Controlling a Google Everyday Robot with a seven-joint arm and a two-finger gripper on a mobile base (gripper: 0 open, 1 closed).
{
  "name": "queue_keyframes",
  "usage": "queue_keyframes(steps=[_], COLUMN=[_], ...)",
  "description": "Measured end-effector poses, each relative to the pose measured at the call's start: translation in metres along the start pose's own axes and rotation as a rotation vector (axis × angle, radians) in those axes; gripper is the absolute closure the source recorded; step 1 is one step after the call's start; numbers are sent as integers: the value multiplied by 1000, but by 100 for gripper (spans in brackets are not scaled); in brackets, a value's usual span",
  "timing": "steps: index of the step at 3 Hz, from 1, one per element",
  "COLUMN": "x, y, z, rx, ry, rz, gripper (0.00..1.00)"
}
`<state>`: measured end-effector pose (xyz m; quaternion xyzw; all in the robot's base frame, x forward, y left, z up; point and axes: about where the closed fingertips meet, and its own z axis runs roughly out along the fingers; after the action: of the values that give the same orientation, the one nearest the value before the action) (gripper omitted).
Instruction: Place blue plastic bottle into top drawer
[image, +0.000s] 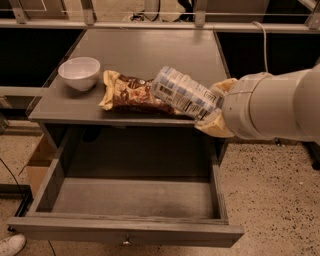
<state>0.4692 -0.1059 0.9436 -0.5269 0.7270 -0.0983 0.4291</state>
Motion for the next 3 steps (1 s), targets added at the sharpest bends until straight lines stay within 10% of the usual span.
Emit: queue_keyframes(steps=[3], x=[11], y=[49], z=[22], rx=[-77], ry=[2], rz=[47], gripper=[100])
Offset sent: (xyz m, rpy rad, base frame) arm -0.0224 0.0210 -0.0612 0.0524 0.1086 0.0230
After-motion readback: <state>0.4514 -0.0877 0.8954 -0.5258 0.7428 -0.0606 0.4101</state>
